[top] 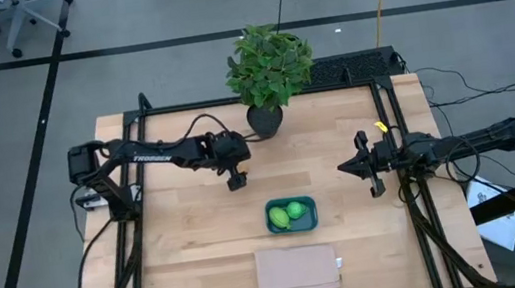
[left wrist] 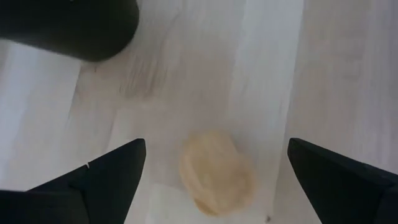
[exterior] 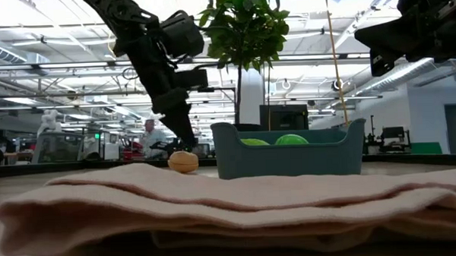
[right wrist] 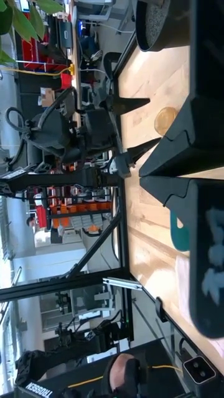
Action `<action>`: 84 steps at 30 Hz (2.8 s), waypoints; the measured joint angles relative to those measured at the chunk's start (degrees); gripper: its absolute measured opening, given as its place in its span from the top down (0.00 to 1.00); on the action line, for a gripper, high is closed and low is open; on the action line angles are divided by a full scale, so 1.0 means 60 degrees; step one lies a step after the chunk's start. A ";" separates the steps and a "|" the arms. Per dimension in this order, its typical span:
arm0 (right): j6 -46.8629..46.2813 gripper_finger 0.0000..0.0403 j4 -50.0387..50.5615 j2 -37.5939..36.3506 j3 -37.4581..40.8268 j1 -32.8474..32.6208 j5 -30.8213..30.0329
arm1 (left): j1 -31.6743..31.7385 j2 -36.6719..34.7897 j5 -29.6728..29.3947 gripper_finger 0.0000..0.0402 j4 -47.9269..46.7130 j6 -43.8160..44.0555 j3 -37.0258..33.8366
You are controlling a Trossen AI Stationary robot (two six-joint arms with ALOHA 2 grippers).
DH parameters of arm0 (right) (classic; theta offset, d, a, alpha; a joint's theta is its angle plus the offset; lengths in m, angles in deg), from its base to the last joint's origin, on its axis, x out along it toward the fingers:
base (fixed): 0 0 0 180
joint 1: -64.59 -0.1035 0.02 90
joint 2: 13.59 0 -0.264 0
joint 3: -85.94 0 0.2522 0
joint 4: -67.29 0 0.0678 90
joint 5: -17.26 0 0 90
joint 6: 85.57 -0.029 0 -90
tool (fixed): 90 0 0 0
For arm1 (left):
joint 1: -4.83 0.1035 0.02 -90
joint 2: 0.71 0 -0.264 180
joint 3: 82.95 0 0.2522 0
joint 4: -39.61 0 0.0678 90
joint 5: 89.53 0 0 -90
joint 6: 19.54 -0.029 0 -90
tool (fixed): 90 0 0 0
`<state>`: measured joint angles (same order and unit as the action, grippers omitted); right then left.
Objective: Pick and placing Produce into tupperware
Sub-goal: Put the brown potato into the blue bin
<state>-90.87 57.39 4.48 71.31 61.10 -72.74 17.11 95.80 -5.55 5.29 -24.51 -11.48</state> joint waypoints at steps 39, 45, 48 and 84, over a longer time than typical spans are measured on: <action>0.0085 1.00 0.0069 0.0004 0.0000 0.0018 -0.0035 | 0.0225 0.1336 0.0093 0.05 0.0167 -0.0715 0.0022; 0.0073 1.00 0.0068 0.0004 0.0000 0.0018 -0.0035 | 0.0218 0.1344 0.0175 0.20 0.0150 -0.0728 0.0015; 0.0073 1.00 0.0069 0.0004 -0.0002 0.0018 -0.0035 | 0.0202 0.1345 0.0211 0.28 0.0146 -0.0768 0.0015; 0.0098 1.00 0.0055 0.0000 -0.0002 0.0018 -0.0038 | 0.0200 -0.0097 -0.0335 0.45 -0.0769 -0.1144 0.0002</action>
<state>-90.28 57.72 4.48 71.30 61.21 -72.97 18.31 95.22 -7.56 0.68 -31.37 -11.47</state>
